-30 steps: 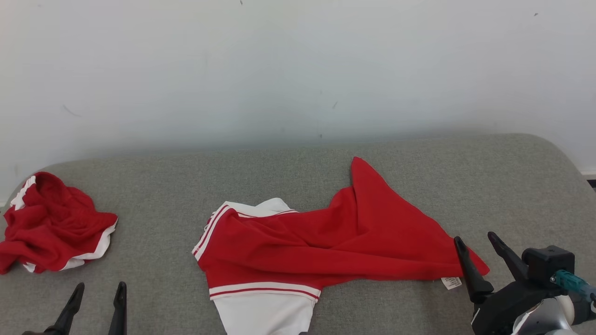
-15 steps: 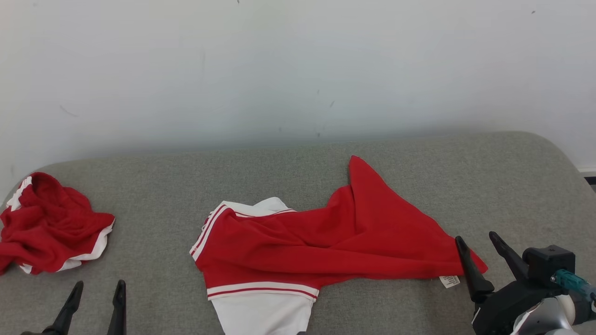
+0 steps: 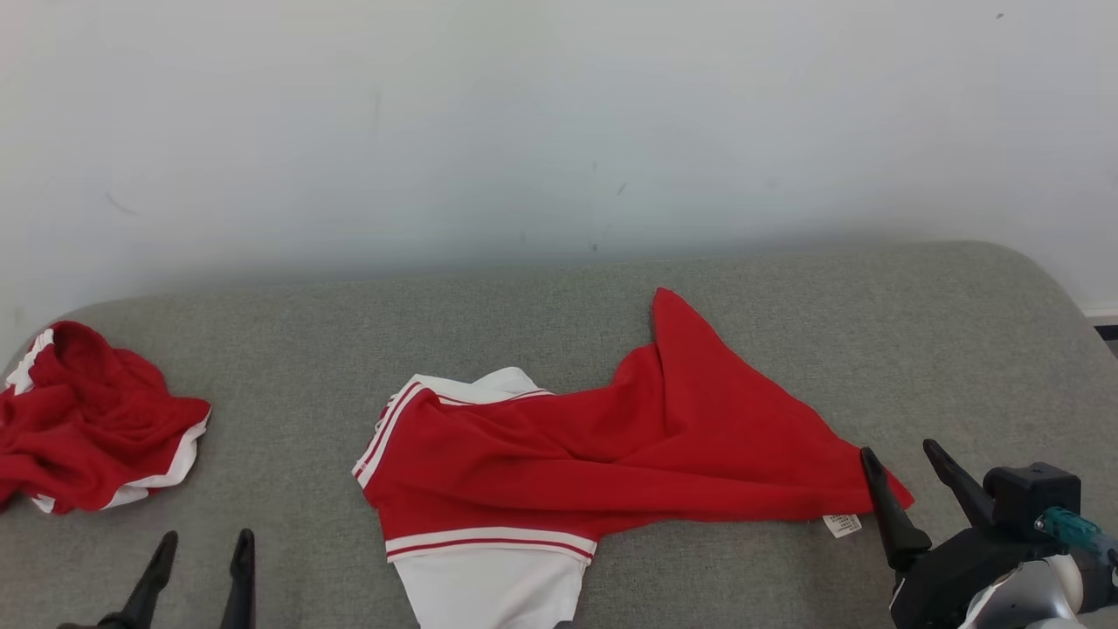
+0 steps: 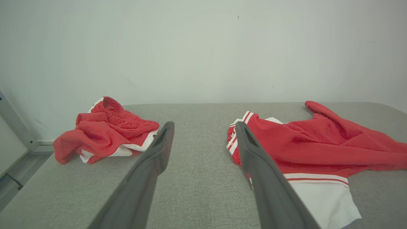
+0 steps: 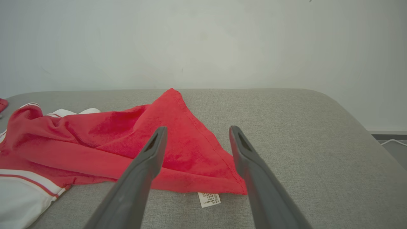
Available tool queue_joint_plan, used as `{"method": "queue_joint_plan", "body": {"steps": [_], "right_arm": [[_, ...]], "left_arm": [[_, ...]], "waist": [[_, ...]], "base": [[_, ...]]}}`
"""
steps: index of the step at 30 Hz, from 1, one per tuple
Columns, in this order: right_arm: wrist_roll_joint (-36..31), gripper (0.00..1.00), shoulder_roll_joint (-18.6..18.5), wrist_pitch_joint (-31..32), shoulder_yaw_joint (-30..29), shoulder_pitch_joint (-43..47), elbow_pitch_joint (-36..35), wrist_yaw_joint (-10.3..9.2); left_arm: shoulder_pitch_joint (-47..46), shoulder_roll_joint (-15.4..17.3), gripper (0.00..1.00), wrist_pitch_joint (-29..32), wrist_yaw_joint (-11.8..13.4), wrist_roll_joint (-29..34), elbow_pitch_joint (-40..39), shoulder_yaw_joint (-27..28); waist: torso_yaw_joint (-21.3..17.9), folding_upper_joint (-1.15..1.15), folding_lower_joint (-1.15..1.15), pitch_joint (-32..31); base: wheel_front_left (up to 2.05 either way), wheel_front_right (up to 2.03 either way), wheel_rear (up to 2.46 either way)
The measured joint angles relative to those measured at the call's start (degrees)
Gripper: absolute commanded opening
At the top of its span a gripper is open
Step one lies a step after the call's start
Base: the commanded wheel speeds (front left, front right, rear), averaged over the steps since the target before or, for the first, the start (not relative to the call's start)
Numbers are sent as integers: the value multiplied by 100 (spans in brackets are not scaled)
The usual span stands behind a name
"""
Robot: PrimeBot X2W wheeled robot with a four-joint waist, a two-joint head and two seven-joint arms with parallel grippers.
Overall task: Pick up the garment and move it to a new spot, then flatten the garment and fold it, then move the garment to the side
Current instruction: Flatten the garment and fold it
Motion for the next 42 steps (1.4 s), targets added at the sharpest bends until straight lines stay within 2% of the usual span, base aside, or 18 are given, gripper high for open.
{"method": "queue_joint_plan", "body": {"steps": [12, 20, 26, 37, 42], "right_arm": [[-99, 100, 1, -157, -120, -240, 740, 0], [-315, 100, 32, -353, -196, -688, 1513, 0], [-417, 100, 25, -455, -204, -1053, 2112, 0], [-506, 100, -36, -657, -244, -1501, 2980, 0], [-531, 100, -36, -714, -180, -1679, 3427, 0]], "left_arm": [[-284, -288, 100, -120, -256, -270, 695, -510], [-514, -413, 100, -222, -504, -504, 1606, -989], [-766, -437, 100, -283, -598, -688, 2242, -1380], [-817, -375, 100, -74, -610, -861, 2198, -2084], [-739, -291, 100, 136, -625, -956, 2150, -2181]], "waist": [[-17, 0, 0, 119], [-44, 0, 0, 245], [-41, 0, 0, 362], [59, 0, 1, 657], [109, 1, 1, 719]], "base": [[0, 0, 0], [0, 0, 0], [0, 0, 0], [0, 0, 0], [0, 0, 0]]}}
